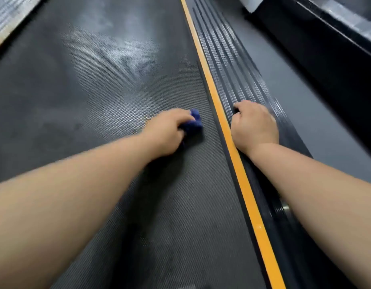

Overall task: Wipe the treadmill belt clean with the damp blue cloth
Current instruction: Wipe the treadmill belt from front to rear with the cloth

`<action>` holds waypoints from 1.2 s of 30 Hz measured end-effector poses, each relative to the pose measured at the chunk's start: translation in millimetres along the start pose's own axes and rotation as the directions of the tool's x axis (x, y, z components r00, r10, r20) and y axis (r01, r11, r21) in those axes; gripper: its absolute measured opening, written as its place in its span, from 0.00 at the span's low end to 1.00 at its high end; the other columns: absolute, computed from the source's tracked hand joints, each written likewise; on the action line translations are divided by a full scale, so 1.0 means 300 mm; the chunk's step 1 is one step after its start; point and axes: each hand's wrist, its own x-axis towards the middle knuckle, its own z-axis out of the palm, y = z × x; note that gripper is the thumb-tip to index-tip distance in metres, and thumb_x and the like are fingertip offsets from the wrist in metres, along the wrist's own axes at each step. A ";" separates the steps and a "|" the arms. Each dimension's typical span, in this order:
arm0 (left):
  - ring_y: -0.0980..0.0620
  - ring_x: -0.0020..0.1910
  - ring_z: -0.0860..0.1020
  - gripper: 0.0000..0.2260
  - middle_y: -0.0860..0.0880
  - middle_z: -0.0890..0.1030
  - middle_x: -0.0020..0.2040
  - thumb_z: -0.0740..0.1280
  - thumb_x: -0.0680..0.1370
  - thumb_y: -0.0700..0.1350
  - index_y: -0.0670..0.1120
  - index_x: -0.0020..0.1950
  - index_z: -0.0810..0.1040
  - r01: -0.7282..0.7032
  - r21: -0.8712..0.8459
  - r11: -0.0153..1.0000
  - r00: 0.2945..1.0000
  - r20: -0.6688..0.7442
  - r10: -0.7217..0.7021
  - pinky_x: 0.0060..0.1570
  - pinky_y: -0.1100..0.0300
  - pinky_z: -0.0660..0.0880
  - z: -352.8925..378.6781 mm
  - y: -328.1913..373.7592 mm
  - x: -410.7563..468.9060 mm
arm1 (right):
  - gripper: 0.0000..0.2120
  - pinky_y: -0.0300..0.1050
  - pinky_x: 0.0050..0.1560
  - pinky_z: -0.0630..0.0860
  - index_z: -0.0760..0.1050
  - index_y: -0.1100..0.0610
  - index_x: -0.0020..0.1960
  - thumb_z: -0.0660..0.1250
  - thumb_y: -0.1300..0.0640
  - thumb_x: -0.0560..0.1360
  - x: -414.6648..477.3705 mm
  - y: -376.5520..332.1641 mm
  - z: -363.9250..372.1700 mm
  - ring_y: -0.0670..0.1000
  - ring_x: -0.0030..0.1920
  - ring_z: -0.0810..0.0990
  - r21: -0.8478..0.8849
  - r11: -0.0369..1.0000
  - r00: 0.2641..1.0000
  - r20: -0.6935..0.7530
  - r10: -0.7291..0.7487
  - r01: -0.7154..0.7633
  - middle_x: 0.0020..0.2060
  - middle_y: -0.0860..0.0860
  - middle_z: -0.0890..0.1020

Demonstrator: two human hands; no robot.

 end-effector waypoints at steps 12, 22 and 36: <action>0.48 0.77 0.42 0.30 0.50 0.42 0.79 0.51 0.80 0.61 0.54 0.78 0.45 0.319 0.430 0.845 0.888 0.176 -0.425 0.72 0.40 0.43 -0.206 -0.262 -0.212 | 0.27 0.48 0.71 0.56 0.60 0.46 0.75 0.61 0.55 0.77 -0.241 -0.280 0.091 0.58 0.72 0.61 0.311 0.862 0.843 0.244 -0.479 0.400 0.76 0.53 0.56; 0.50 0.77 0.41 0.31 0.52 0.41 0.78 0.45 0.78 0.64 0.54 0.78 0.42 0.268 0.482 0.834 0.913 0.148 -0.379 0.72 0.44 0.41 -0.175 -0.296 -0.240 | 0.19 0.52 0.61 0.66 0.71 0.46 0.67 0.59 0.52 0.77 -0.092 -0.382 0.164 0.57 0.62 0.67 0.128 0.951 0.936 0.182 -0.301 0.281 0.66 0.48 0.70; 0.50 0.77 0.41 0.30 0.52 0.40 0.78 0.46 0.80 0.63 0.54 0.78 0.42 0.279 0.464 0.841 0.908 0.156 -0.388 0.72 0.44 0.40 -0.177 -0.300 -0.233 | 0.15 0.52 0.58 0.70 0.77 0.49 0.59 0.60 0.49 0.75 -0.106 -0.474 0.185 0.58 0.59 0.69 0.124 0.959 0.952 0.141 -0.270 0.254 0.61 0.50 0.73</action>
